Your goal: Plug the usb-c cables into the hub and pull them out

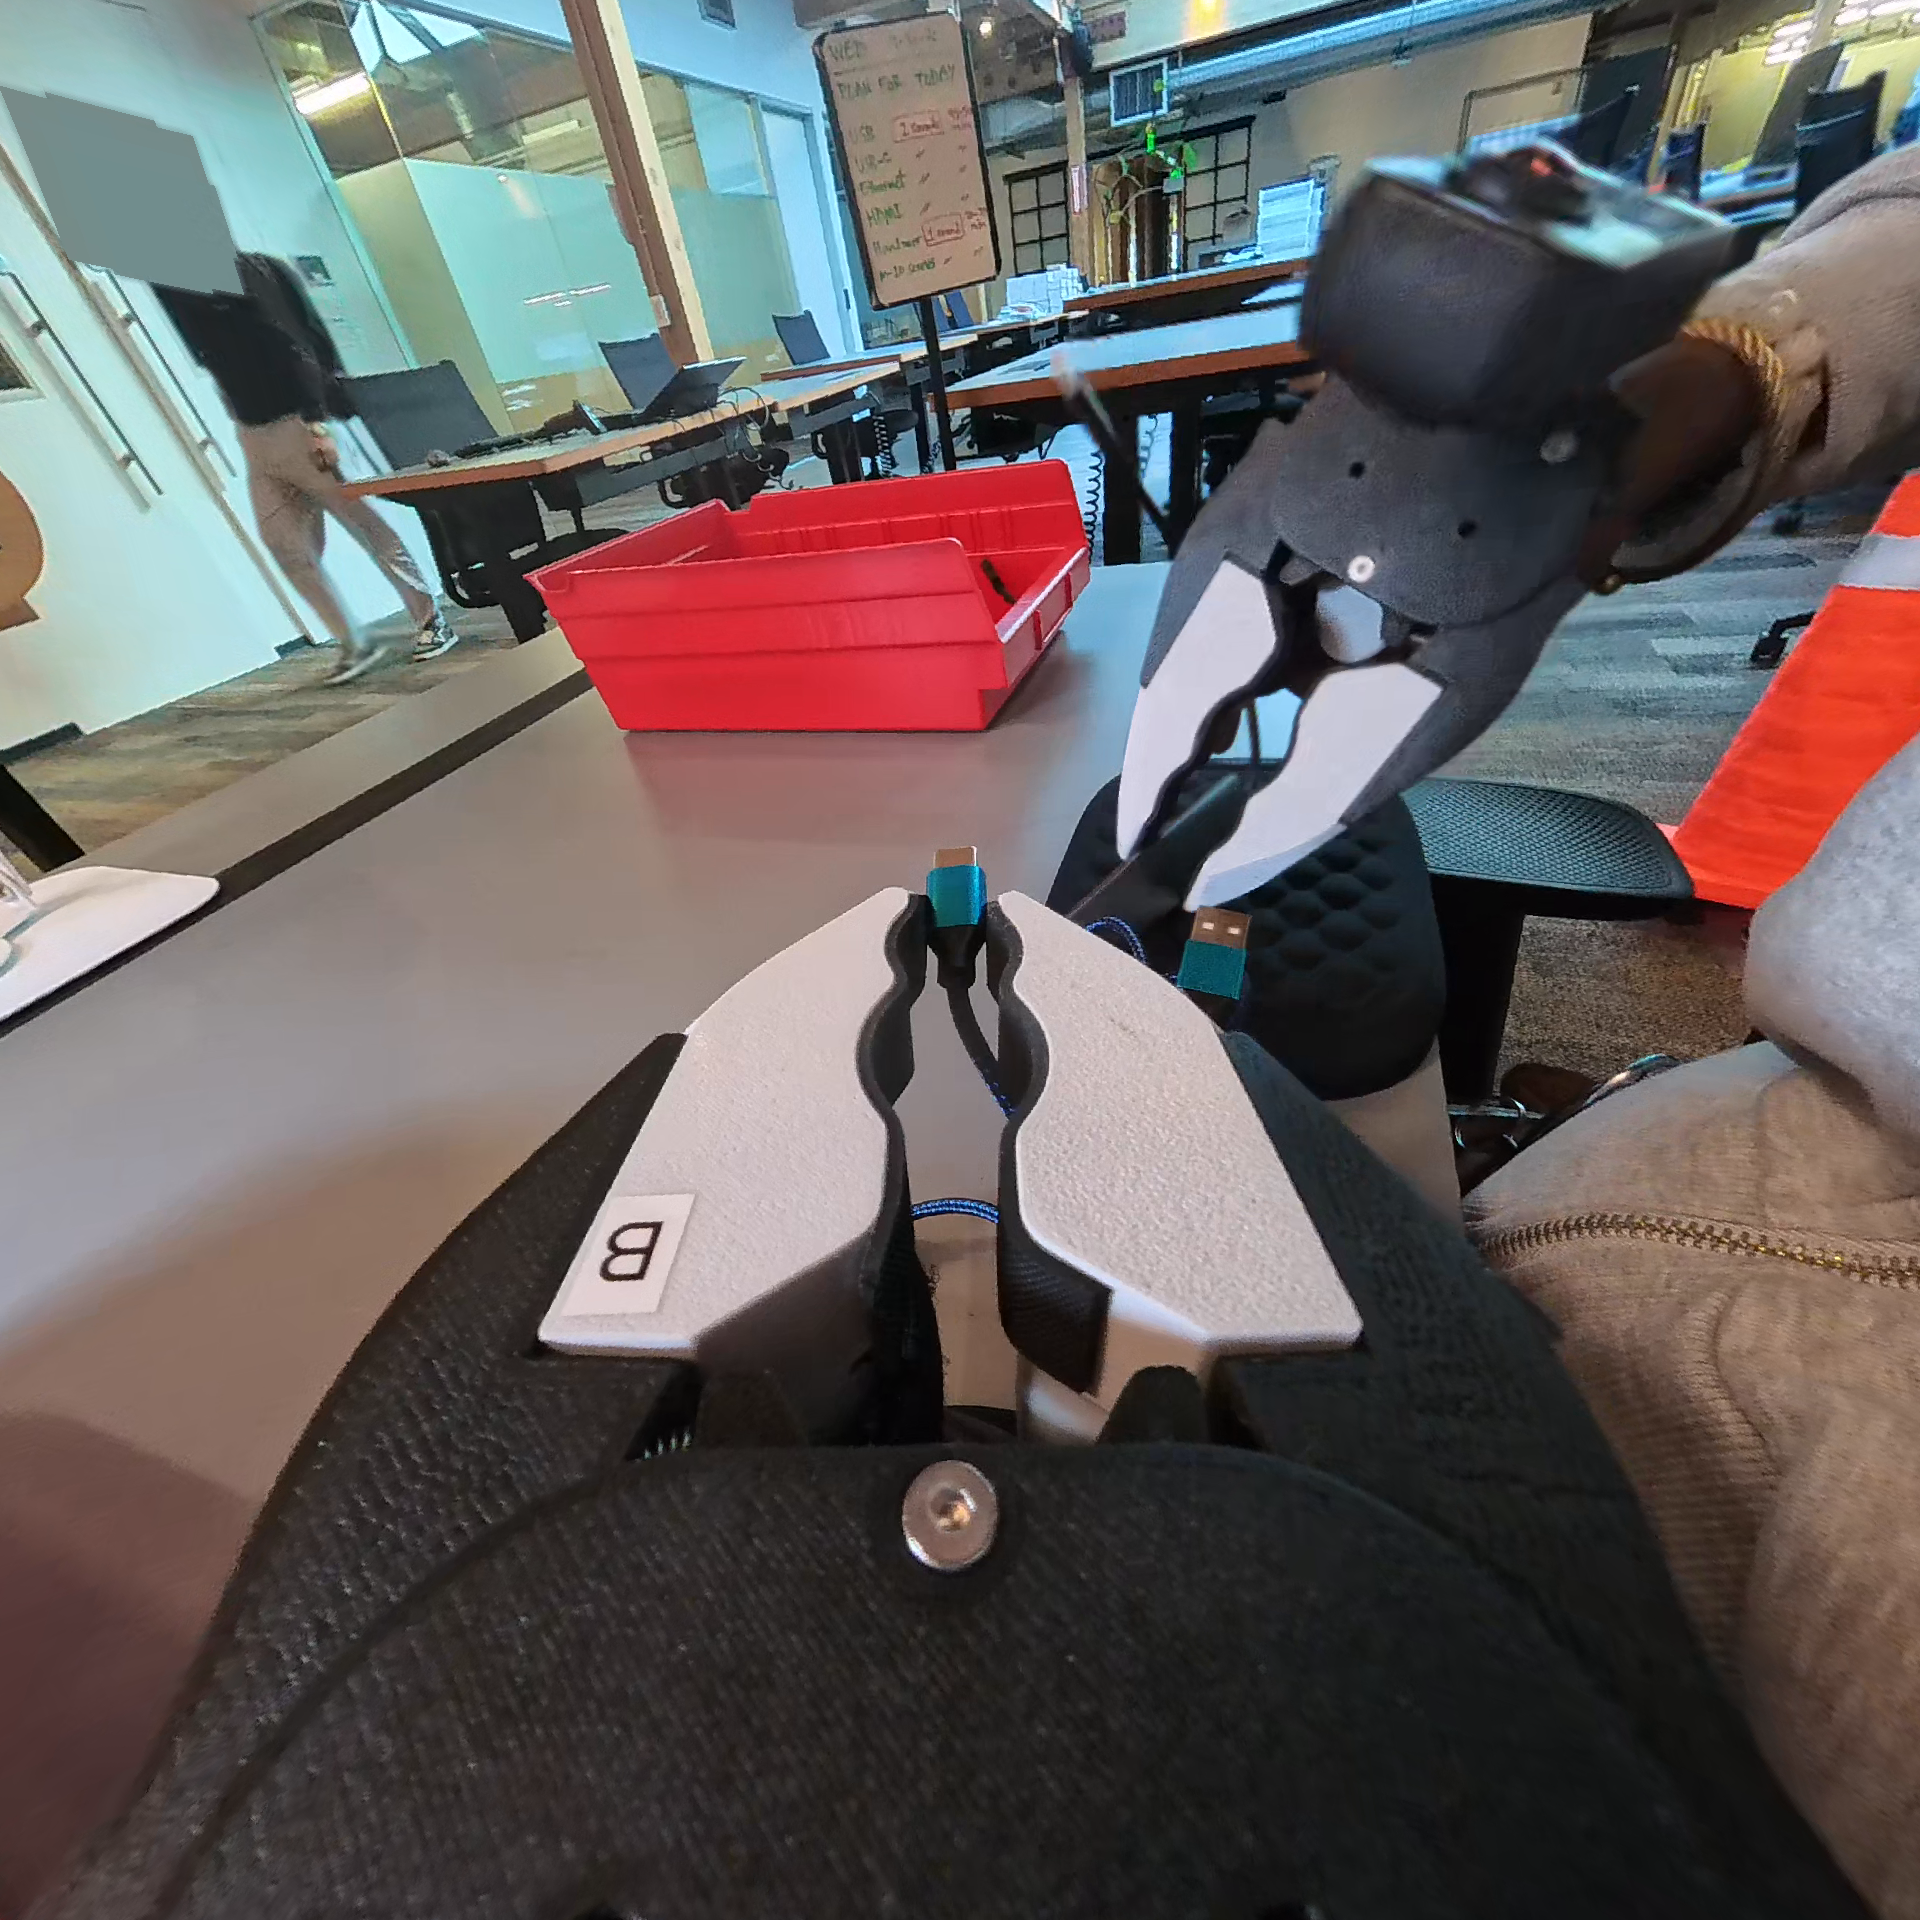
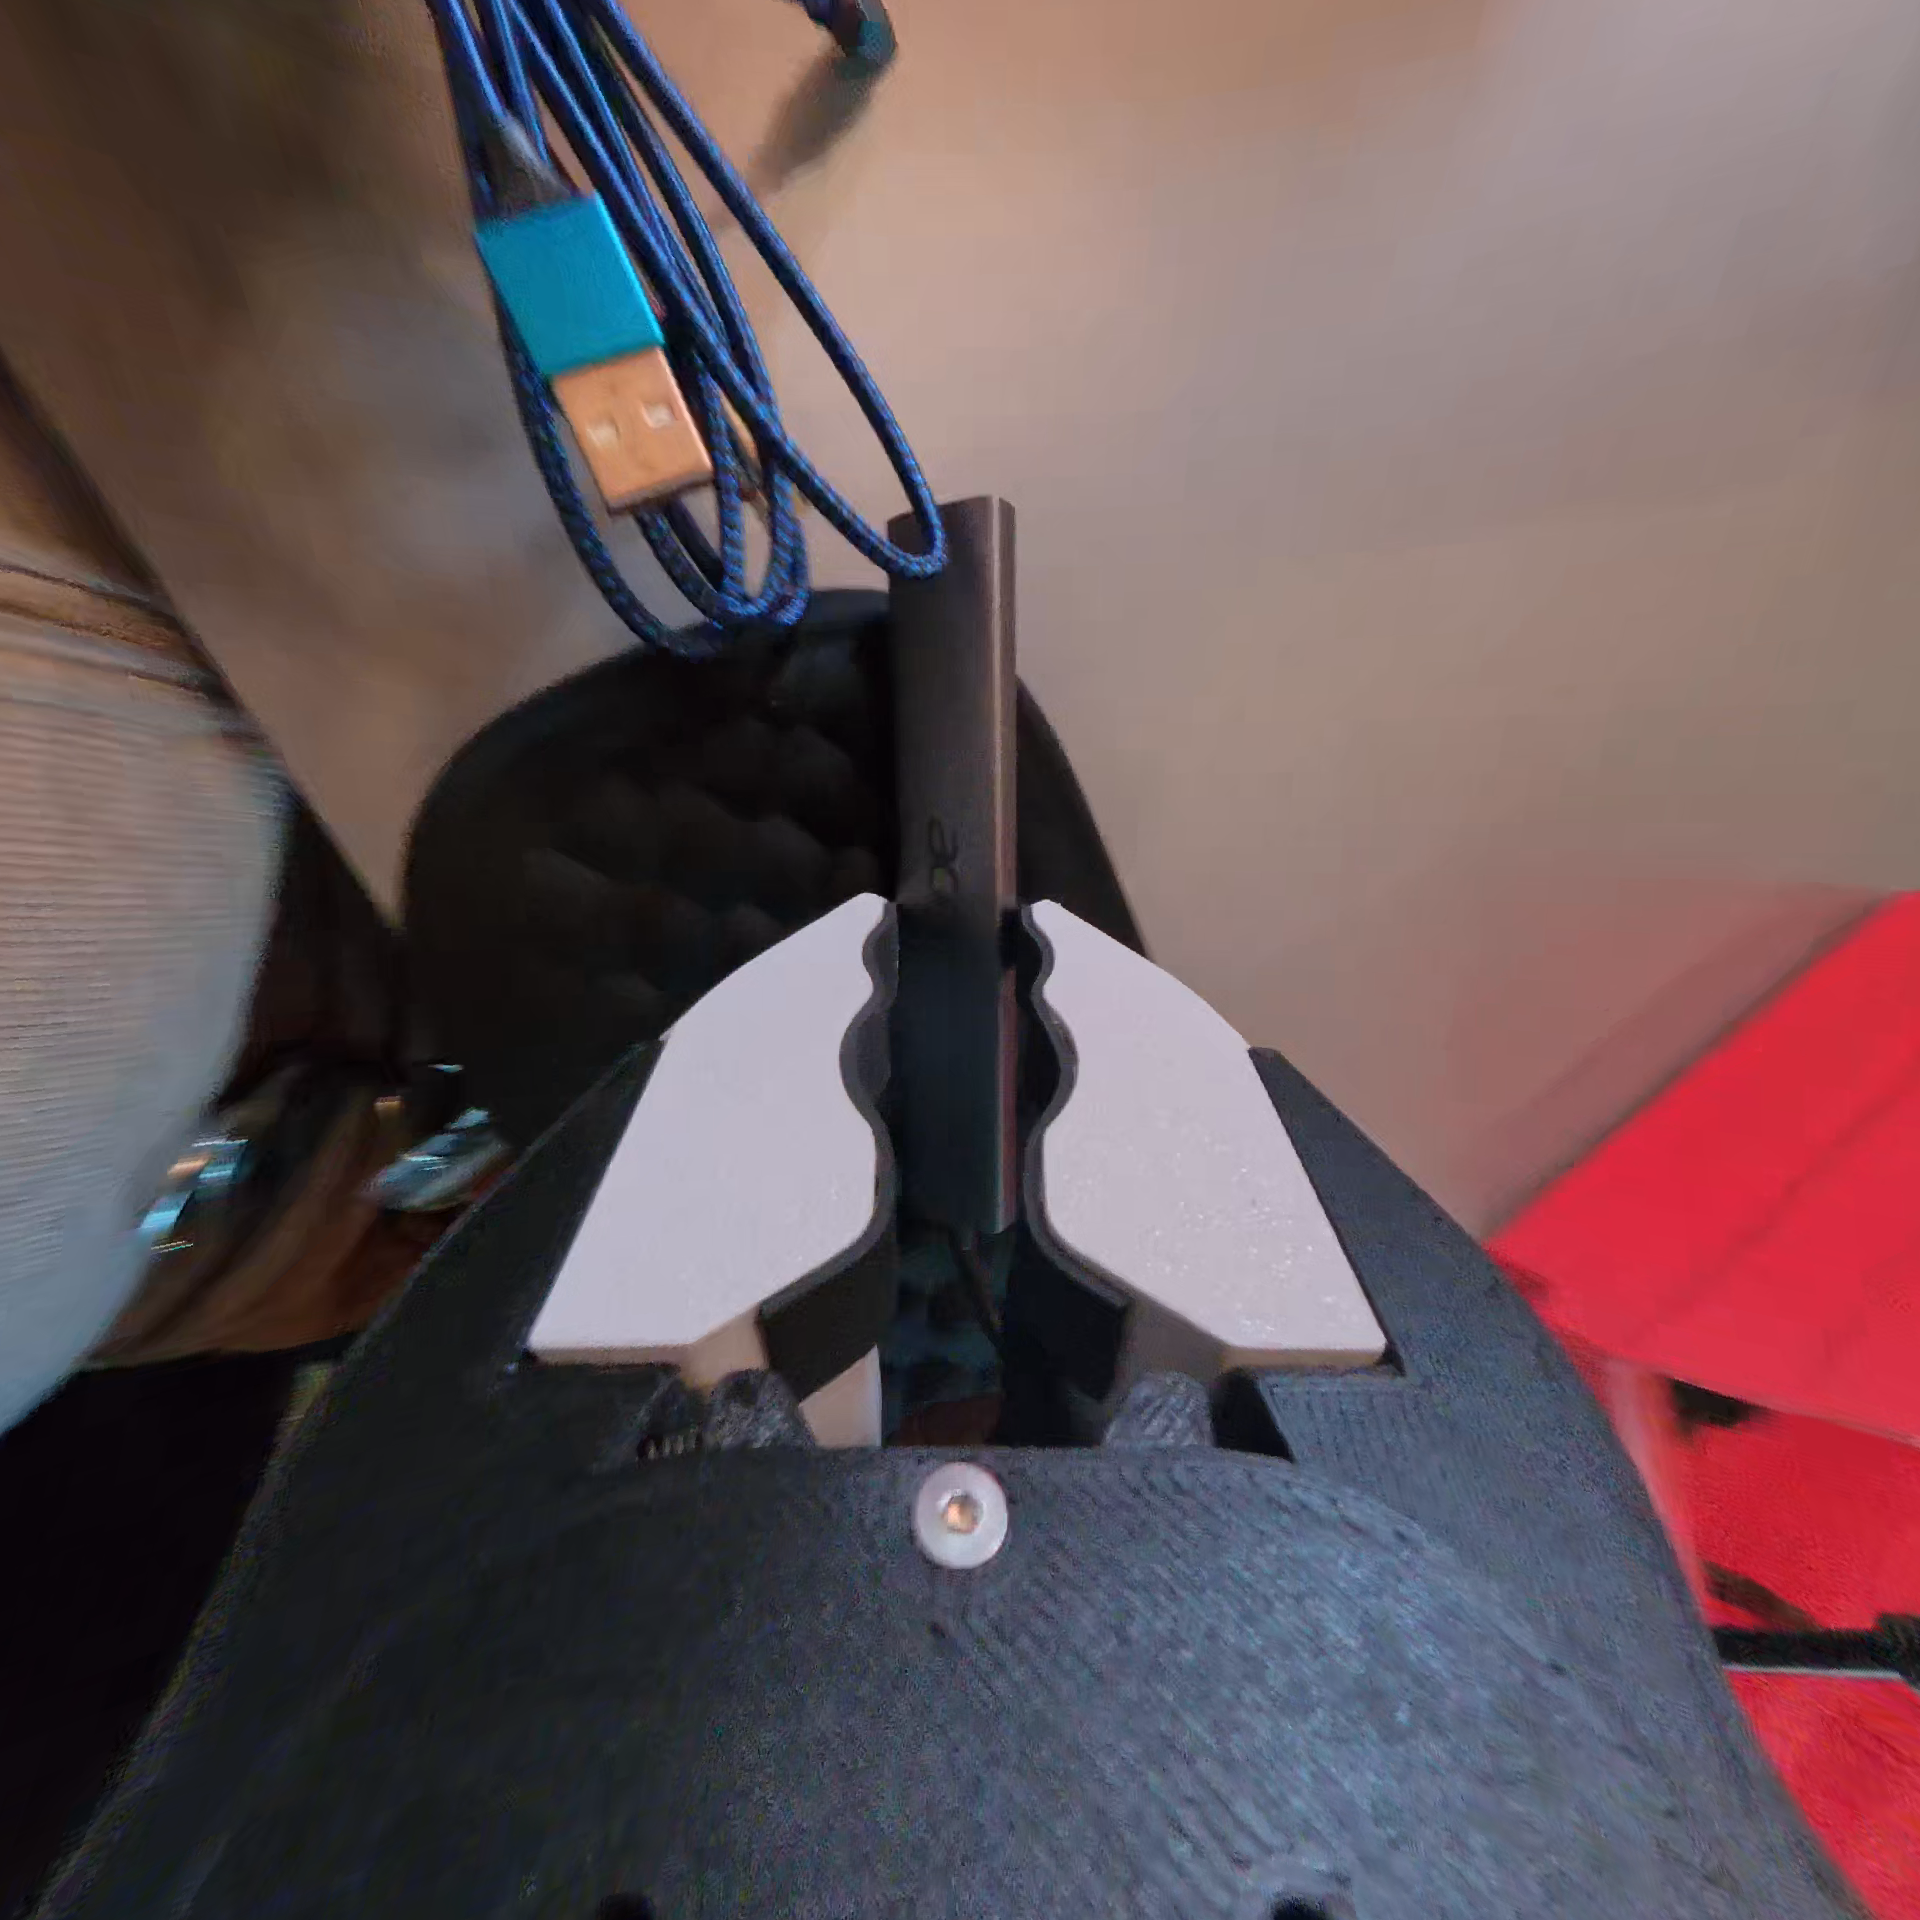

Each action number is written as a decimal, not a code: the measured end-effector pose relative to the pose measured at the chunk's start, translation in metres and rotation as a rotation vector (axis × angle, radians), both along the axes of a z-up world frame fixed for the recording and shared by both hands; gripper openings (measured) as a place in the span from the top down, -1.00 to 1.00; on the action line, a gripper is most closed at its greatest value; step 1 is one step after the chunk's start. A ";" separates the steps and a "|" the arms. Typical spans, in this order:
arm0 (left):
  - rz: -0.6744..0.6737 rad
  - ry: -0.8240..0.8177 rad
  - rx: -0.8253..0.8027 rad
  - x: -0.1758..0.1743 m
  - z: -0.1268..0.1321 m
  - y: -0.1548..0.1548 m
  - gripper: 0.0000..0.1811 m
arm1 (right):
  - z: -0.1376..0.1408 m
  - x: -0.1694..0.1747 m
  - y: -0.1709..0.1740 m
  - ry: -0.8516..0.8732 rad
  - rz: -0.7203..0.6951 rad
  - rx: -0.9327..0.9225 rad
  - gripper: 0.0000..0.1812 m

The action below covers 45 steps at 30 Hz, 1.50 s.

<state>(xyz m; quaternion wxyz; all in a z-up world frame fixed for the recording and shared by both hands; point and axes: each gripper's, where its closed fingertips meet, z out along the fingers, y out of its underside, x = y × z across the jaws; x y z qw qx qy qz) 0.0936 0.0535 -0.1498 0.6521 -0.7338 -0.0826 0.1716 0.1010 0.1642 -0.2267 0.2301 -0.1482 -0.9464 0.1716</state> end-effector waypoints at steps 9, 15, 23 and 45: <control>-0.004 -0.003 0.006 0.000 0.000 0.000 0.88 | -0.002 0.005 -0.001 -0.275 -0.019 -0.090 0.77; -0.006 -0.007 0.005 0.000 0.000 0.000 0.88 | -0.004 0.020 -0.005 -0.479 -0.036 -0.110 0.74; -0.006 -0.007 0.002 0.000 0.000 0.000 0.88 | 0.006 0.030 -0.005 -1.259 -0.057 -0.356 0.62; 0.014 0.002 0.018 -0.002 0.002 -0.001 0.88 | 0.006 0.007 0.030 -0.435 -0.028 0.166 0.90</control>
